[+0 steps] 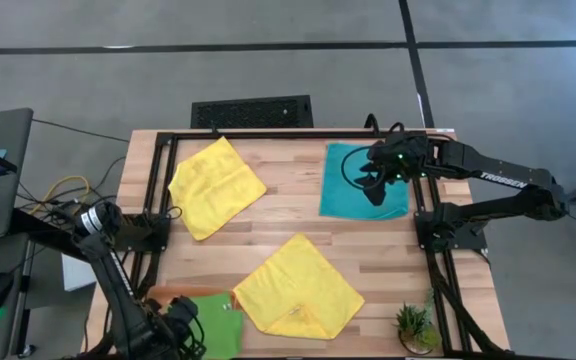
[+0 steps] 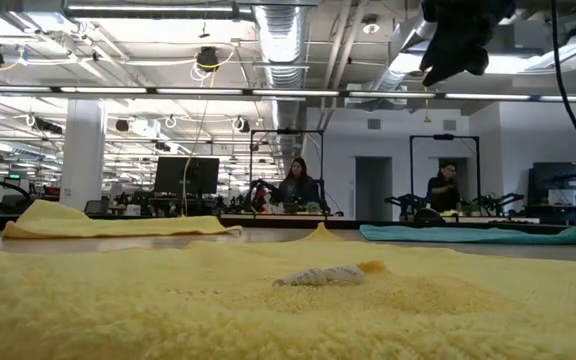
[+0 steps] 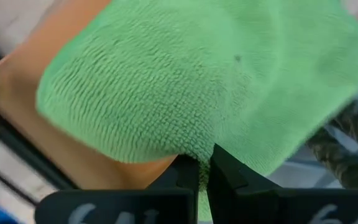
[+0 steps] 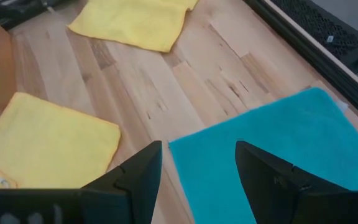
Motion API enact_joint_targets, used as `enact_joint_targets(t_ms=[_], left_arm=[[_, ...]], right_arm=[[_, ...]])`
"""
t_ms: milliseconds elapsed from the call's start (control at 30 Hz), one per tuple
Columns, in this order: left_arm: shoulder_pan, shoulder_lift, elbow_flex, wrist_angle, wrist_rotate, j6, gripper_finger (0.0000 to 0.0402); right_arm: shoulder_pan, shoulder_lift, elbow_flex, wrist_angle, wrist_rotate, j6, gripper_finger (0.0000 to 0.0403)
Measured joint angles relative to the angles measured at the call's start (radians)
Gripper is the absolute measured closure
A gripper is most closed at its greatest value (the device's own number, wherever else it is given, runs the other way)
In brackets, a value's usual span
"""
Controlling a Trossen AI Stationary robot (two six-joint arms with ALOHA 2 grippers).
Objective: Fold microfiber towels
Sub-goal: Put the green microfiber towel into the bin
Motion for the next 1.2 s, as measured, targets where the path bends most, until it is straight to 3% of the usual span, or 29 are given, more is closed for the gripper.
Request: enact_joint_targets(t_ms=[133,300,633,900,1200], left_arm=[[-0.017,0.006,0.001,-0.019,0.074,-0.091,0.0401],[-0.040,0.035,0.002,-0.024,0.091,-0.175,0.0401],[-0.044,0.083,0.001,-0.032,0.073,-0.170,0.0401],[-0.045,0.083,0.001,-0.170,0.097,-0.218,0.0400],[-0.045,0.083,0.001,-0.175,0.095,-0.158,0.0323]], right_arm=[[0.000,0.000,0.000,0.015,0.000,0.000,0.0175],[0.000,0.000,0.000,0.015,0.000,0.000,0.0175],[0.000,0.000,0.000,0.019,0.000,0.001,0.0175],[0.000,0.000,0.000,0.020,0.000,0.002,0.0175],[0.000,0.000,0.000,0.020,0.000,0.026,0.0175]])
